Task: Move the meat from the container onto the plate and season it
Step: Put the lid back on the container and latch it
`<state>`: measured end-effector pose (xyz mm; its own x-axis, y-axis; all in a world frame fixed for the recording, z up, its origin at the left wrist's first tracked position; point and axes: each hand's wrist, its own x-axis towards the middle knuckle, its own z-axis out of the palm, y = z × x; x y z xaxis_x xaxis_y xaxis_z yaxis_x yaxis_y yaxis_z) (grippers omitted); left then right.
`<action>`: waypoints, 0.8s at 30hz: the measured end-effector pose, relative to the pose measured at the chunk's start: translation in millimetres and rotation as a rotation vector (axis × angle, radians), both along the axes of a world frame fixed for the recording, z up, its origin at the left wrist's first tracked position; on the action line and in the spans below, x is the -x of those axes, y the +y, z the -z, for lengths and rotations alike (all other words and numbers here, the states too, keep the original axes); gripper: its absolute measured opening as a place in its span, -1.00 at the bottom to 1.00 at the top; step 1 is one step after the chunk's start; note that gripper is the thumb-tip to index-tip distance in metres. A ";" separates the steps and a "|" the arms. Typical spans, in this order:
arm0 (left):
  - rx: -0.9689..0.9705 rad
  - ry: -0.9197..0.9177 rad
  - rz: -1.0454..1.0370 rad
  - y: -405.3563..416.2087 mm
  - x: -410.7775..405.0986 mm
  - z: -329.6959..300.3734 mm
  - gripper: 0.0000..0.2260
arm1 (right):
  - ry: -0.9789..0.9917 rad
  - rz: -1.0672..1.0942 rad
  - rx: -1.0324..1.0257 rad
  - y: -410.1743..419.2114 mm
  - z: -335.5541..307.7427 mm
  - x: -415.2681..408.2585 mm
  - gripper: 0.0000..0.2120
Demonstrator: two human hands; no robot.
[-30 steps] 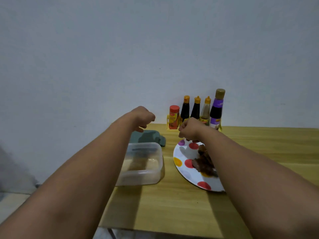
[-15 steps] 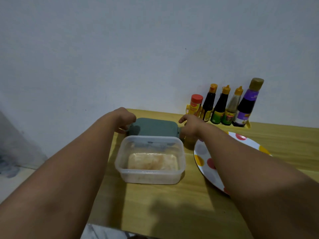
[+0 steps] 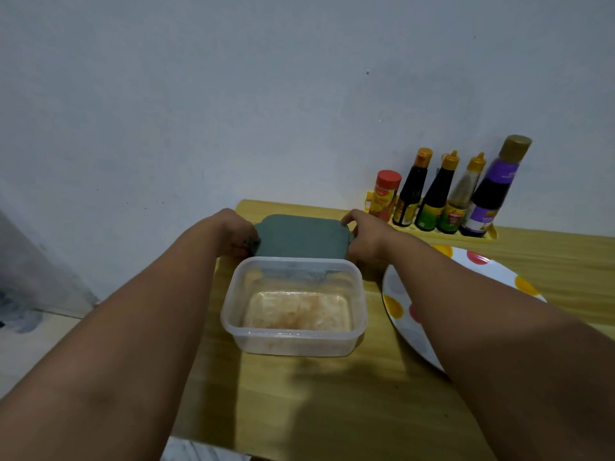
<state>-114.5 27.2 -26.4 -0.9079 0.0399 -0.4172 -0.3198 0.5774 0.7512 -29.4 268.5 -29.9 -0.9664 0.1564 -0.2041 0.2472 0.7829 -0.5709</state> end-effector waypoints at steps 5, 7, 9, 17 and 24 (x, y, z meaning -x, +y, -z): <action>-0.168 0.070 -0.039 -5.2 2.6 -20.2 -0.77 | 0.172 0.034 0.066 3.2 -23.8 0.9 -0.41; -0.201 0.122 -0.048 -4.6 3.0 -35.0 -0.78 | 0.222 0.045 0.104 2.6 -40.2 0.5 -0.41; -0.210 0.169 -0.053 -3.9 1.2 -50.2 -0.80 | 0.262 0.068 0.125 1.3 -56.6 -0.3 -0.42; -0.238 0.186 -0.062 -19.2 -25.7 -88.7 -0.89 | 0.310 0.051 0.120 -6.6 -96.3 -30.5 -0.41; -0.237 0.194 -0.040 -35.1 -63.3 -101.7 -0.89 | 0.303 0.017 0.151 -16.7 -106.3 -68.0 -0.45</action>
<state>-51.2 -7.9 75.3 -0.9724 0.0786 -0.2196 -0.1763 0.3685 0.9128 38.6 251.9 76.4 -0.9841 0.1632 0.0699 0.0611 0.6808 -0.7299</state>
